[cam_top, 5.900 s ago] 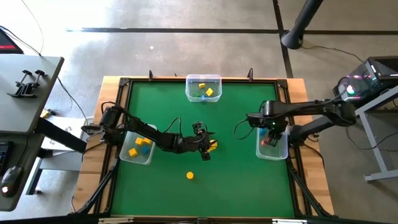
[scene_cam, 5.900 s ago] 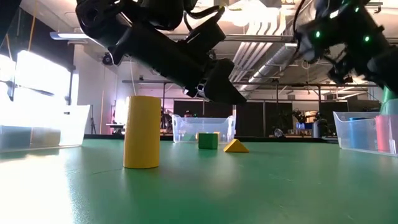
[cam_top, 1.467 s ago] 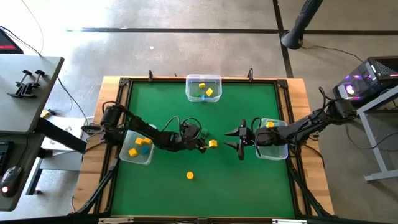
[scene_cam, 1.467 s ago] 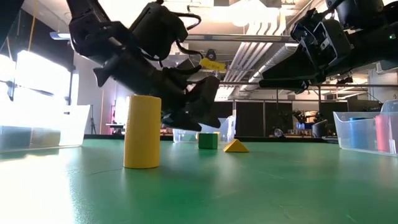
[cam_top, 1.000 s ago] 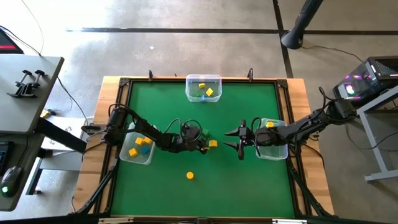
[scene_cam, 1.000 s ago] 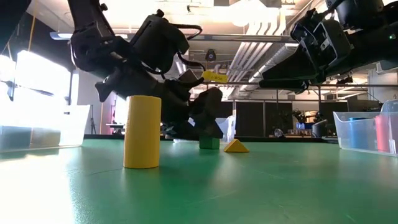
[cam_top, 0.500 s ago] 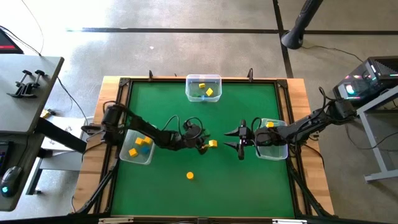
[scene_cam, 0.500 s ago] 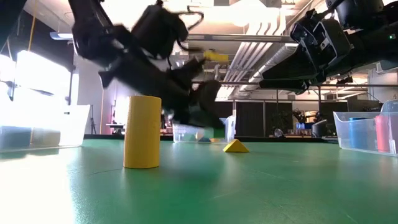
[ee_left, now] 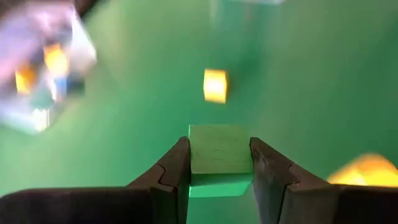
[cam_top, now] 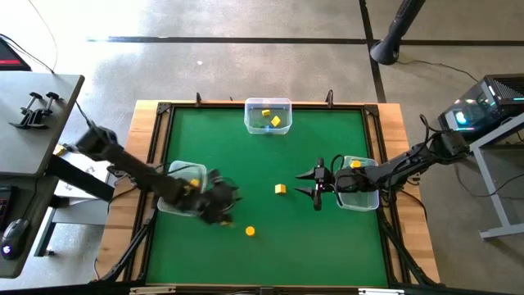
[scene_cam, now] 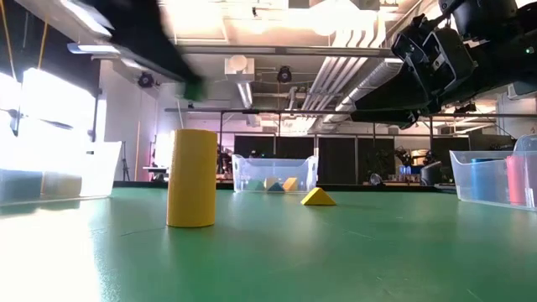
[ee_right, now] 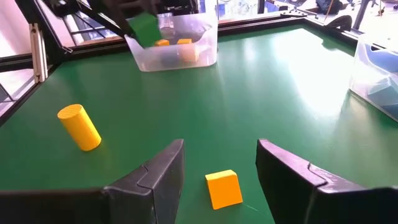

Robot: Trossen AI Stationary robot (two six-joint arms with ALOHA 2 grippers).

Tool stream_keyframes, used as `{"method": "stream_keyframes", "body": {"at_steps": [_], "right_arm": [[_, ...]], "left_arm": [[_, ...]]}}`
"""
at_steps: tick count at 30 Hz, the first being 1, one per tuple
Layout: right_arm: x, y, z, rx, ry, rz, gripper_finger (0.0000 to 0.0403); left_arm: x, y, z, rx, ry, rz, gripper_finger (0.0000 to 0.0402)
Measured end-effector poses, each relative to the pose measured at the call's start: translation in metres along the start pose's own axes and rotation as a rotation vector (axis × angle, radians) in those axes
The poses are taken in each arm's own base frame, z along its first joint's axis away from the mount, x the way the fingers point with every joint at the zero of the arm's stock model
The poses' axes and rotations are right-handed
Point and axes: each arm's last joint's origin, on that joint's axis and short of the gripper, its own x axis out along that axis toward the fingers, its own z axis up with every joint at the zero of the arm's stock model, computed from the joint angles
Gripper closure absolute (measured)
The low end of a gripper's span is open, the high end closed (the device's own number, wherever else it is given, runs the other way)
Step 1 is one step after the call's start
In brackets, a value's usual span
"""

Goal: Sort blocks by size
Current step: Put the green square block into the left transparent bin

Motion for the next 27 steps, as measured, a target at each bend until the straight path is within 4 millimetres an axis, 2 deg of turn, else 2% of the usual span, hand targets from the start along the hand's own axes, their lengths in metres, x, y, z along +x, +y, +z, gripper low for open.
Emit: {"method": "stream_keyframes", "body": {"at_steps": [5,10,15,22,27], "right_arm": [[0.000,0.000,0.000,-0.001,-0.003,0.000,0.0213],[0.000,0.000,0.001,0.001,-0.006,0.001,0.0213],[0.000,0.000,0.002,0.004,-0.017,0.003,0.0213],[0.000,0.000,0.002,0.004,-0.017,0.003,0.0213],[0.000,0.000,0.002,0.004,-0.017,0.003,0.0213]], "left_arm": [[-0.056,0.009,-0.031,-0.208,0.137,0.061,0.0303],[-0.082,0.023,-0.058,-0.346,0.134,0.281,0.0299],[-0.082,0.032,-0.072,-0.452,0.183,0.494,0.0286],[-0.063,0.033,-0.099,-0.523,0.264,0.658,0.0282],[-0.055,0.040,-0.116,-0.597,0.240,0.765,0.0273]]}}
